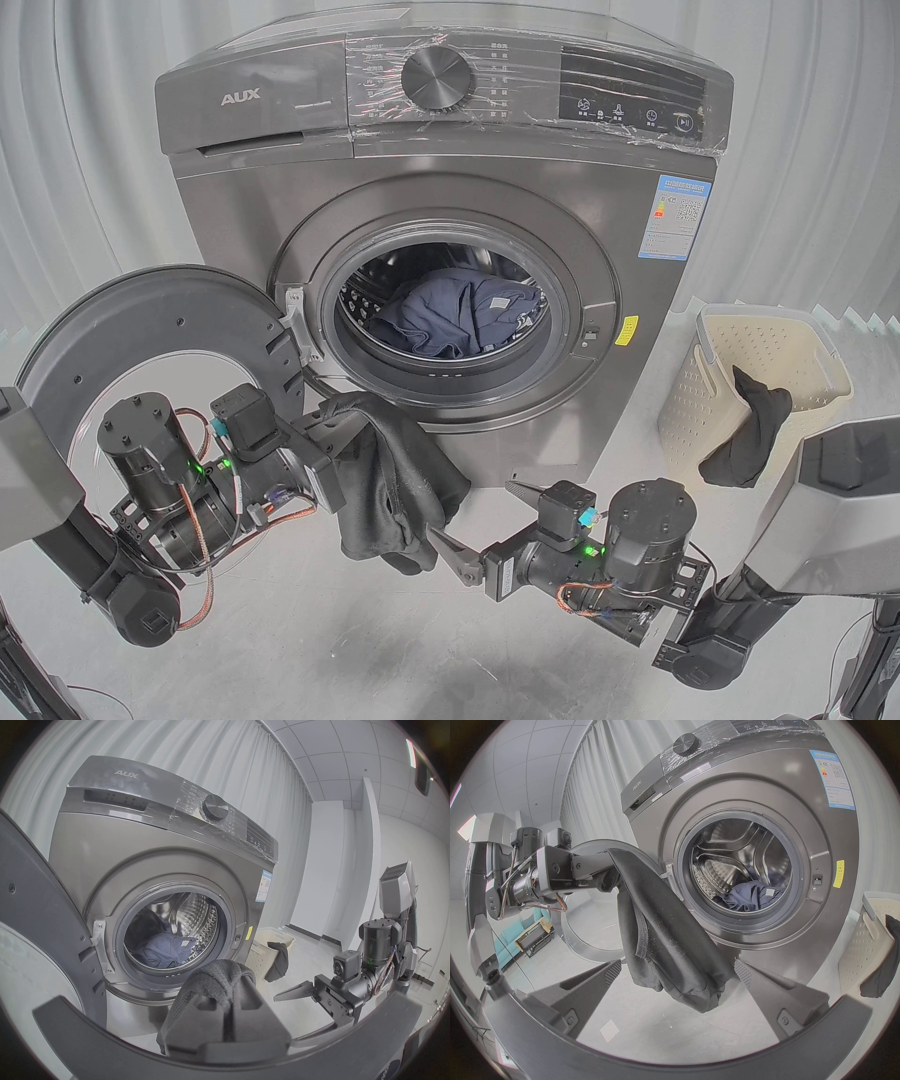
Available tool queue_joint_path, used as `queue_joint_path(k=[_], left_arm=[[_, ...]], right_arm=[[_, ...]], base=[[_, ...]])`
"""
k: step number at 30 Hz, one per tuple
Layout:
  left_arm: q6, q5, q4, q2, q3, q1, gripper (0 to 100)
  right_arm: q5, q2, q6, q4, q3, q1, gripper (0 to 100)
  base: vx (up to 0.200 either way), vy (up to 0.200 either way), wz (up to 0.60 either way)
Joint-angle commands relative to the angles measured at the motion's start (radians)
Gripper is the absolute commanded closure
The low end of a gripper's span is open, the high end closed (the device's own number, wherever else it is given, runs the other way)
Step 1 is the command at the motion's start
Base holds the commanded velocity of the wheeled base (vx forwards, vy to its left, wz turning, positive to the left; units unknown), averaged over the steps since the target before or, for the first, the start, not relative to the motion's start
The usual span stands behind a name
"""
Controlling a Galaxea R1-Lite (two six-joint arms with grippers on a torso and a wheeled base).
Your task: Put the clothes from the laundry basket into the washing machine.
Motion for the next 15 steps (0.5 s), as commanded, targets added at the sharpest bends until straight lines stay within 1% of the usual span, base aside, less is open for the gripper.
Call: queue_joint_path(k=[1,5,10,15], left_arm=[[-0.003,0.014,-0.001,0.003,-0.016,0.0,100],[-0.025,0.044,-0.001,0.01,-0.044,-0.002,100],[-0.026,0.051,-0.001,0.015,-0.052,-0.002,100],[-0.026,0.05,-0.001,0.013,-0.052,-0.002,100]], right_arm=[[0.0,0.028,-0.001,-0.001,-0.01,0.003,0],[0.002,0.044,-0.002,-0.012,-0.023,0.019,0],[0.005,0.072,-0.004,-0.013,-0.036,0.043,0],[0.007,0.132,-0.004,-0.03,-0.108,0.037,0]], base=[[0.0,0.0,0.0],[0.0,0.0,0.0],[0.0,0.0,0.0],[0.0,0.0,0.0]])
